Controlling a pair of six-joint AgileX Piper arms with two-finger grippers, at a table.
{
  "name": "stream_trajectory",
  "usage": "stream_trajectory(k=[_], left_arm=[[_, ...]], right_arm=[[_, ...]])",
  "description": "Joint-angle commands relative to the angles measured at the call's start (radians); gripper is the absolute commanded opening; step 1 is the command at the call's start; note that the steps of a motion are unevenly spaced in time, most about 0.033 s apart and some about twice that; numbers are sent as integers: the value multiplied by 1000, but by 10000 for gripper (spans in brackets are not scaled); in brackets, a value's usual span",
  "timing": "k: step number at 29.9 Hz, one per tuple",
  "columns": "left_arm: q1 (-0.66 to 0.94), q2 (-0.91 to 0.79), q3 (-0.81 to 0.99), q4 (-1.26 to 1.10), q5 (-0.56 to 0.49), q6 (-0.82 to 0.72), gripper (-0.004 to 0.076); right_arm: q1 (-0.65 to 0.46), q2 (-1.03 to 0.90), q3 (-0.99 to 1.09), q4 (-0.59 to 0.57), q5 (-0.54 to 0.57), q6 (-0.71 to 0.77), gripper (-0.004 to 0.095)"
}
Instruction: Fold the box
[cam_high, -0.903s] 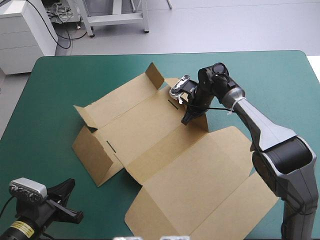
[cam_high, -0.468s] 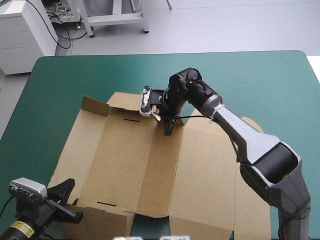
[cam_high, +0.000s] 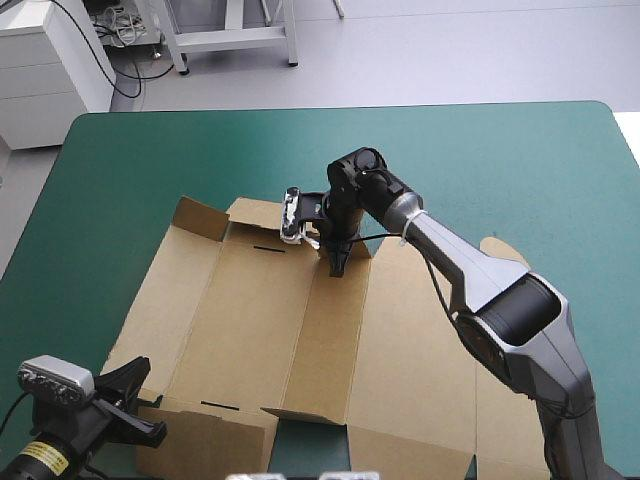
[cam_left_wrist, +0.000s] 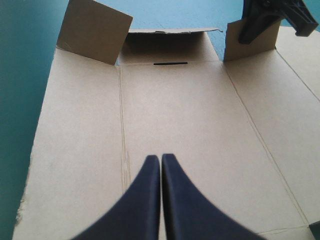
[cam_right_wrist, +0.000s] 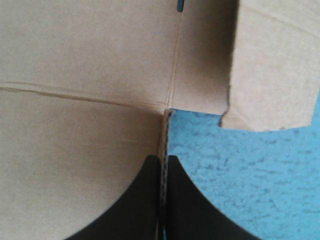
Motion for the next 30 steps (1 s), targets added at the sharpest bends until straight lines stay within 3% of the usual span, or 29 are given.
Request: stream_trajectory(k=[1,7,14,17,25,27,30], left_arm=[[-2,10,-23,-14,-75,0,-8],[-2,10,-23,-14,-75,0,-8],[-2,10,-23,-14,-75,0,-8],[-2,10,-23,-14,-75,0,-8],[-2,10,-23,-14,-75,0,-8],[-2,10,-23,-14,-75,0,-8],[-2,10,-23,-14,-75,0,-8]], right_arm=[[-1,-13,-26,-20,-30,-7,-22],[-1,-13,-116,-42,-30,-2,39],[-1,-15,-273,-50,-21,22,439],[-1,-27,-344,-50,-21,101,528],[-1,-184,-382,-59,-21,332,498],[-1,-240,-378,-84,-19,405,427],[-1,-353,-329,-148,-19,506,184]])
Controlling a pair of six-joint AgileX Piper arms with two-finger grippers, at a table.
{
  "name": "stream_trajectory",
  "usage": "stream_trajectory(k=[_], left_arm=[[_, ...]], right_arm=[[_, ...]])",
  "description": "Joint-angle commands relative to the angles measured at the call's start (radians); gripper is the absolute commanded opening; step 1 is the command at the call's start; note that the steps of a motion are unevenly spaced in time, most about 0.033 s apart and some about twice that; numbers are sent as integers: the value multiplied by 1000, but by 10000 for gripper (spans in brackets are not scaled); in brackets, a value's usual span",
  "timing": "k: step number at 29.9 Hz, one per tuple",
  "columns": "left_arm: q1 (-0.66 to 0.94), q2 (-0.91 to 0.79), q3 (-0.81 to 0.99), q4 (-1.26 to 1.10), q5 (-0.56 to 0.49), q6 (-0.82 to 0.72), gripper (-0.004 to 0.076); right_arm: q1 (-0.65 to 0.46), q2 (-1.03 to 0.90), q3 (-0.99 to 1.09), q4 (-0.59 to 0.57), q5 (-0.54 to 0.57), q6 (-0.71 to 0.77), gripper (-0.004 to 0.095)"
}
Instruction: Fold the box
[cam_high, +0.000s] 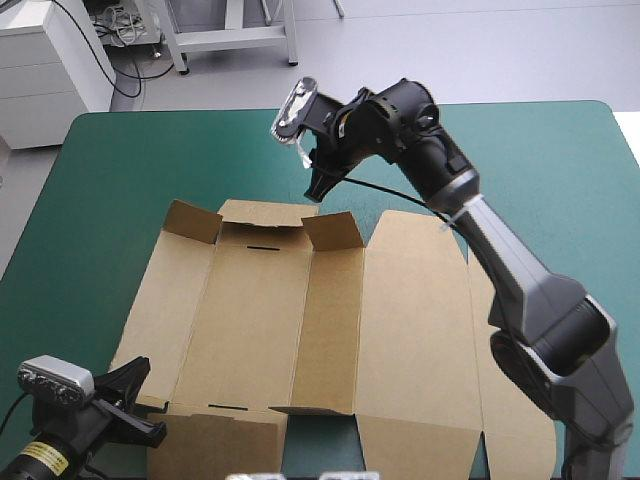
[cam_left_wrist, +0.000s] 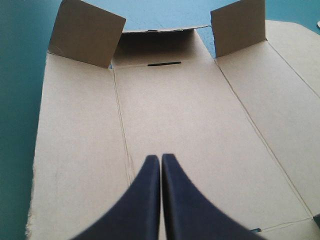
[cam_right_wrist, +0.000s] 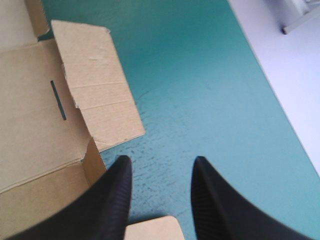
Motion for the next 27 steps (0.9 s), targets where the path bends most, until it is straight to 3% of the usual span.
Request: stream_trajectory(k=[1,2,3,12,19,22,27], left_arm=[[-2,10,-23,-14,-75,0,-8],[-2,10,-23,-14,-75,0,-8],[-2,10,-23,-14,-75,0,-8],[-2,10,-23,-14,-75,-8,-8],[-2,10,-23,-14,-75,-8,6],[-2,10,-23,-14,-75,-8,72],[-2,10,-23,-18,-75,0,279]], right_arm=[[-1,-197,35,-74,-39,121,87],[-1,-234,66,-86,-39,142,-4],[-1,-282,110,-94,-39,167,-14],[-1,-740,609,-85,-45,280,-19],[-1,-1081,1076,-85,-185,419,-16],[-1,-1200,1284,-84,-242,479,-16],[-1,-1372,1557,-69,-334,573,-16]])
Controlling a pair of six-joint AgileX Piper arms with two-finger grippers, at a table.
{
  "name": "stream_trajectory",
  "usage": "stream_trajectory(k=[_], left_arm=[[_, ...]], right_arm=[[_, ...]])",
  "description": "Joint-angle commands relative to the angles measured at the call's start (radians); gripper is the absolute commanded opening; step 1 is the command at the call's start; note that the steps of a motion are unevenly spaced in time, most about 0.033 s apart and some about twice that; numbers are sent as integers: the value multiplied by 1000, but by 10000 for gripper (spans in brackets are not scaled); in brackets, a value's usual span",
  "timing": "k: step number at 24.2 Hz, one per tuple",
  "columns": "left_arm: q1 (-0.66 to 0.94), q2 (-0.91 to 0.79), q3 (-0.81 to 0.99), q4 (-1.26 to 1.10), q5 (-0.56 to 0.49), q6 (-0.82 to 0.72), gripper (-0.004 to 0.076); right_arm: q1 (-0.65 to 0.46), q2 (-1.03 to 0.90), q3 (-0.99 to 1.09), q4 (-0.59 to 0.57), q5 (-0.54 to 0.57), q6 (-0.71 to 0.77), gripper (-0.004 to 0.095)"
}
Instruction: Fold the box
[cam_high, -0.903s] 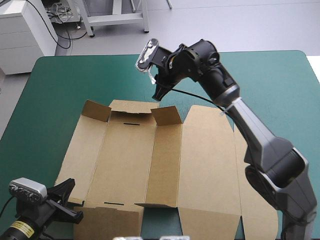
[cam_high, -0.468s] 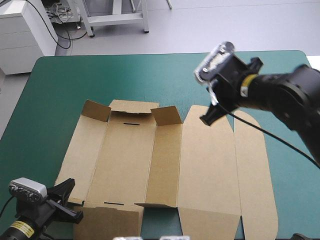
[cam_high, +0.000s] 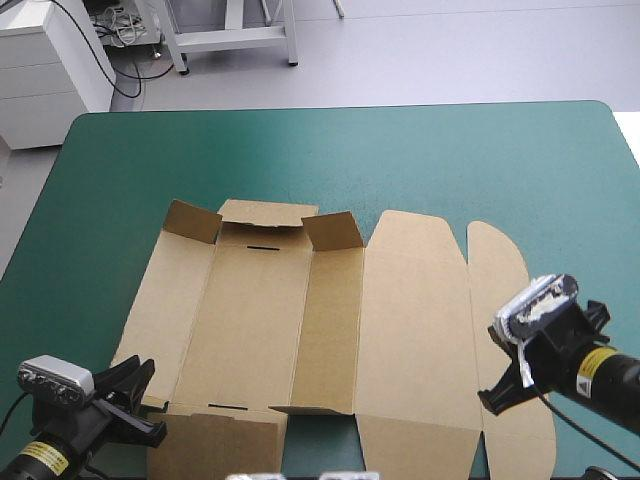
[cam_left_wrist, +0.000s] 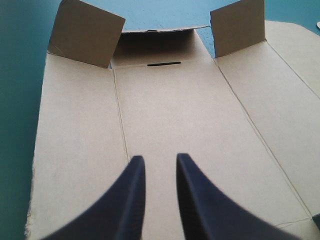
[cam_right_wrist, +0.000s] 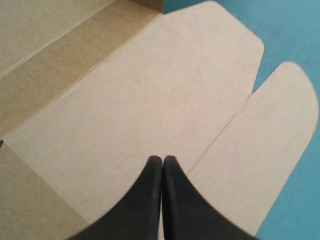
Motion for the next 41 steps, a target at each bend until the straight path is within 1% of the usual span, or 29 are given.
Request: stream_trajectory(k=[1,4,6,9,10,14,15,18,20,23,26,31,35,38,41], left_arm=[[-2,10,-23,-18,-75,0,322],[-2,10,-23,-20,-75,0,429],[-2,10,-23,-20,-75,0,468],[-2,10,-23,-43,-75,-9,462],[-2,10,-23,-85,-73,-9,455],[-2,20,-28,-98,-79,30,453],[-2,40,-46,-98,-58,30,453],[-2,162,-157,-86,22,25,453],[-2,288,-264,-81,92,9,453],[-2,532,-439,-35,253,9,453],[-2,677,-543,7,339,17,453],[-2,872,-656,84,388,25,453],[13,965,-691,93,450,104,452],[90,996,-691,71,463,151,452],[233,1005,-691,39,474,222,452]], right_arm=[[-1,-109,139,8,-143,64,-16],[-1,-217,262,46,-219,75,-16],[-1,-312,342,68,-279,75,-16],[-1,-424,390,69,-305,87,-15],[-1,-469,392,69,-308,87,-15],[-1,-530,392,69,-308,87,-16],[-1,-530,392,69,-308,87,-16],[-1,-528,392,69,-308,87,-16],[-1,-528,392,69,-308,87,-16],[-1,-528,392,72,-308,87,-16],[-1,-528,392,72,-308,87,-16],[-1,-528,394,78,-314,87,-16],[-1,-528,396,82,-314,87,-16],[-1,-528,396,83,-316,87,-16],[-1,-528,396,84,-316,87,-16]])
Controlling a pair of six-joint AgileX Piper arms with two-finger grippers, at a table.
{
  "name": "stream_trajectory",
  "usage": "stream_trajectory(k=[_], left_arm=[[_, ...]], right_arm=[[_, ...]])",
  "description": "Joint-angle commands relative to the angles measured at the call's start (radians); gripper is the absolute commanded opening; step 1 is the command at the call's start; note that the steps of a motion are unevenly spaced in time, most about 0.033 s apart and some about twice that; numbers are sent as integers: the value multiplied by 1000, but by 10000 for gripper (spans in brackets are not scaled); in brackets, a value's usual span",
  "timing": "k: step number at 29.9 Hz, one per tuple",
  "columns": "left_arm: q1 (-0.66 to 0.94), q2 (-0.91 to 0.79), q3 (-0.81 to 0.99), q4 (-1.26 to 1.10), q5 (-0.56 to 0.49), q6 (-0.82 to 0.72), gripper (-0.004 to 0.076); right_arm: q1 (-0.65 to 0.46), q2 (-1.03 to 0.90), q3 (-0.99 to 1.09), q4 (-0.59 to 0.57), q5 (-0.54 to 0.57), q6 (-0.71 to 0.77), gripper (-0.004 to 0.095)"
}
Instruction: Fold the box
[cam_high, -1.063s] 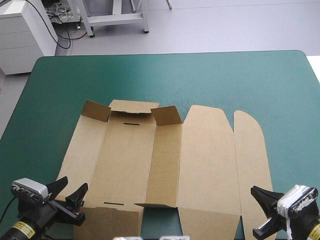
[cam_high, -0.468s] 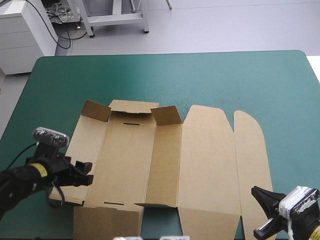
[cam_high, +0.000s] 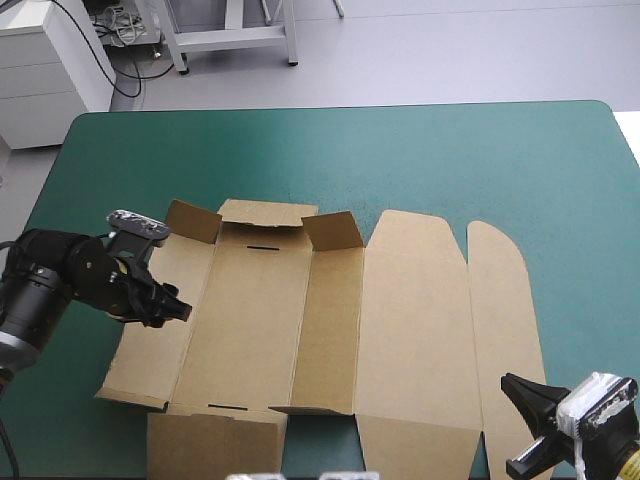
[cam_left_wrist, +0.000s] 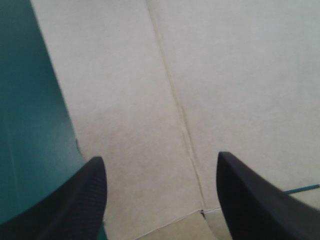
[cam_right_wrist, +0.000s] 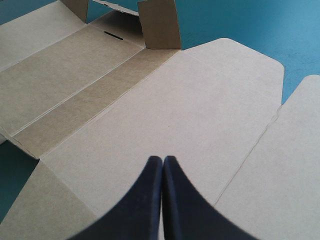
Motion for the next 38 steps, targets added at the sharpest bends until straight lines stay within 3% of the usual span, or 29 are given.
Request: stream_trajectory(k=[1,8,12,26,38], left_arm=[[160,-11,-34,-55,4,90,452],[483,13,-32,-358,50,341,452],[585,58,-32,-402,57,405,452],[626,316,-32,-428,61,462,445],[626,357,108,-488,64,452,403]], right_arm=[[-1,16,-25,-1,-78,-1,-16],[-1,16,-21,5,-88,-10,-16],[-1,16,-21,5,-90,-10,-16],[-1,16,-21,22,-90,-37,-16],[-1,16,-21,22,-90,-37,-16]])
